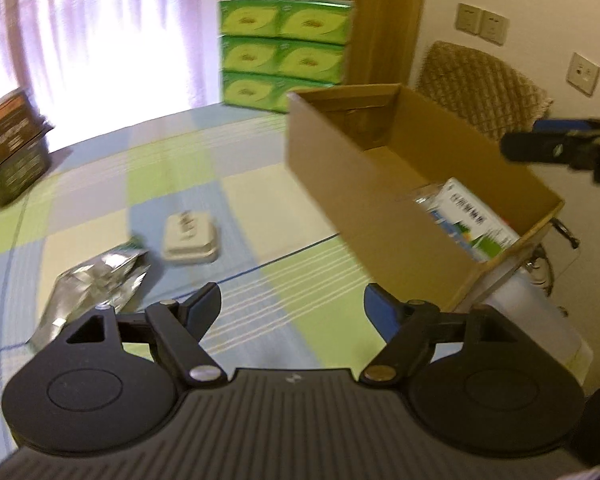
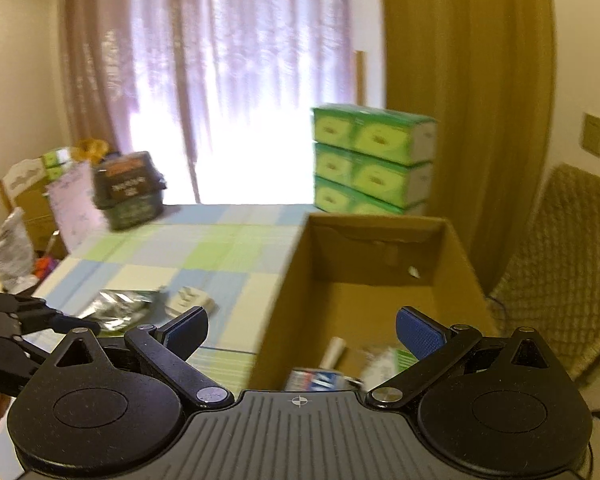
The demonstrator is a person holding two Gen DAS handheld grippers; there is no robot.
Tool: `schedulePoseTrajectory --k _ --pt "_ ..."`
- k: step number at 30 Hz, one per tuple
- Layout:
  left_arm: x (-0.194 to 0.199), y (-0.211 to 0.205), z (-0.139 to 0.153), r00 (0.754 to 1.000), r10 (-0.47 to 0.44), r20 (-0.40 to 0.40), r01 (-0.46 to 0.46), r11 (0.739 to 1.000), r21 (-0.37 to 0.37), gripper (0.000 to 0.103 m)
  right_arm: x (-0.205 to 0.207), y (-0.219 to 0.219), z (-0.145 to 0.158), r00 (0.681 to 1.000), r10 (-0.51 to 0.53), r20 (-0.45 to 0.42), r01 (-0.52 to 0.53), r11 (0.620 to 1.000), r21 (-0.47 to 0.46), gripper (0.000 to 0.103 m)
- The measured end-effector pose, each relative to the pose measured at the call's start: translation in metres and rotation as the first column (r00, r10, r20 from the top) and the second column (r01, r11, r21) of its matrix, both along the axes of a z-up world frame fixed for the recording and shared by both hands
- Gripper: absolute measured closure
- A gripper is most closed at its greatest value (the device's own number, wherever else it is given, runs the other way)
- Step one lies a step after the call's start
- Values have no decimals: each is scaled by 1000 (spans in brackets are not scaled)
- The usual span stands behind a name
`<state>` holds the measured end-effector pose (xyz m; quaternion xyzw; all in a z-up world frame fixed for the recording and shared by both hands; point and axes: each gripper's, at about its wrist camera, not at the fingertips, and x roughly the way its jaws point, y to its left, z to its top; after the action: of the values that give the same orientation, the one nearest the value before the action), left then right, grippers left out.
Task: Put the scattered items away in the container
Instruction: 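Move both tools back from the cardboard box to the foil packet and plug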
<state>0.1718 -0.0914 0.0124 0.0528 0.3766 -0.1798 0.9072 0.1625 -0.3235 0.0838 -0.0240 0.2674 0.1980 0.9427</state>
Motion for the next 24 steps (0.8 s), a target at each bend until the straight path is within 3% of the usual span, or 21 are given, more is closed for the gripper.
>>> schedulePoseTrajectory --k 8,15,18,24 --pt "-13 76 -10 992 124 -6 -124 991 53 15 -1 70 -11 989 144 -17 -144 989 -18 0" --pt "-14 140 -24 976 220 -7 -217 969 115 14 0 118 -39 970 234 -64 -237 970 -49 0" --pt "-9 161 -28 977 211 -16 -207 969 134 13 6 134 -53 960 264 -95 -270 960 -67 0" --pt "23 176 -33 993 103 -54 -90 975 204 13 29 157 -83 945 285 -159 -304 946 -109 0"
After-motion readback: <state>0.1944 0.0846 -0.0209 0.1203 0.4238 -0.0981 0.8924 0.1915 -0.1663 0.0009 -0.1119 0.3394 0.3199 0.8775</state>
